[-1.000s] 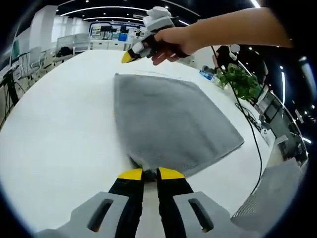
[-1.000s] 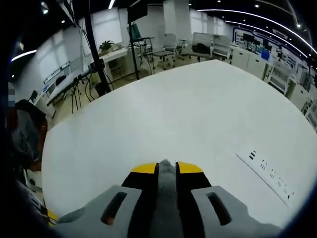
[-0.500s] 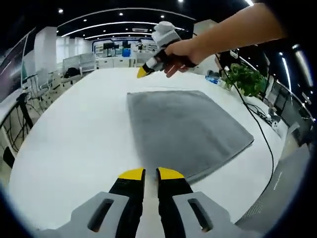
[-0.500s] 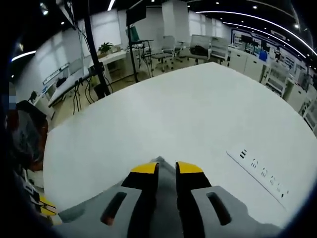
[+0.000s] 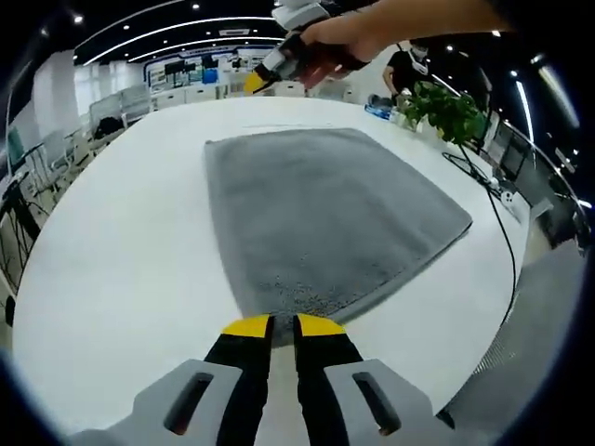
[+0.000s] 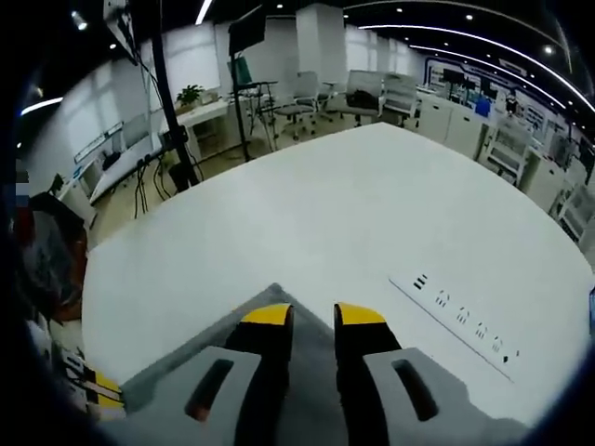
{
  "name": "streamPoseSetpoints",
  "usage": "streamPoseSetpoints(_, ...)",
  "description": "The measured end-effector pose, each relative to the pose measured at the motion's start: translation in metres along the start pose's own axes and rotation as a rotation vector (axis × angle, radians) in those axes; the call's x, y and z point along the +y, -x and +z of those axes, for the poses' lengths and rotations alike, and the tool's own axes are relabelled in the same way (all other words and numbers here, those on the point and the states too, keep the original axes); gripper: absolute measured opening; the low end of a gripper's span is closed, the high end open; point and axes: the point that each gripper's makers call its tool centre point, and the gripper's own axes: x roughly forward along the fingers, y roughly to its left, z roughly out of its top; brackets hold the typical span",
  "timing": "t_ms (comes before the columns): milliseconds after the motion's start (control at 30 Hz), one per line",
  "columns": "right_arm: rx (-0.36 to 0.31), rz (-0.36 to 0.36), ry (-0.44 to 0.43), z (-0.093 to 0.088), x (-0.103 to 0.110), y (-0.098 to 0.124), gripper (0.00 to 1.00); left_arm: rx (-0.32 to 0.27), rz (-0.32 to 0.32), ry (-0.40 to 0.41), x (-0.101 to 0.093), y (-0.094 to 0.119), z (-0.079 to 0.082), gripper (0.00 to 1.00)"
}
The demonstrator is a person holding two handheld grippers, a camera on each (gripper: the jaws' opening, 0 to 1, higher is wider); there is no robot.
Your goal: Fold the towel on the table until its edges align and the towel forms a compact rectangular stack.
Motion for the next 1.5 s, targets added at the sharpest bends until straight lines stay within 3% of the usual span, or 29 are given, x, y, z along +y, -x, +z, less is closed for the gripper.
streamPoseSetpoints(300, -0.016, -0.010, -0.006, -0.004, -0.013, 0.023, 0.25, 0.007, 0.012, -0.026, -0.003, 0.006, 0.011, 0.10)
streamPoseSetpoints(533, -0.024, -0.033, -0.008, -0.007, -0.030, 0.047, 0.28, -0.030, -0.005, -0.050, -0.026, 0.009, 0.035, 0.12)
streamPoseSetpoints(800, -0.043, -0.060, -0.013, -0.014, -0.053, 0.083, 0.29, -0.047, -0.006, -0.053, -0.047, 0.010, 0.046, 0.13)
streamPoseSetpoints(1200, -0.051, -0.095, -0.048, -0.044, -0.083, 0.132, 0.35, -0.088, -0.011, -0.083, -0.085, 0.017, 0.070, 0.23)
streamPoseSetpoints(1333, -0.063, -0.101, -0.051, -0.048, -0.089, 0.146, 0.40, -0.100, 0.008, -0.131, -0.099, 0.017, 0.078, 0.34)
streamPoseSetpoints(1500, -0.073, -0.105, -0.051, -0.053, -0.095, 0.162, 0.41, -0.111, 0.023, -0.149, -0.113, 0.022, 0.086, 0.39)
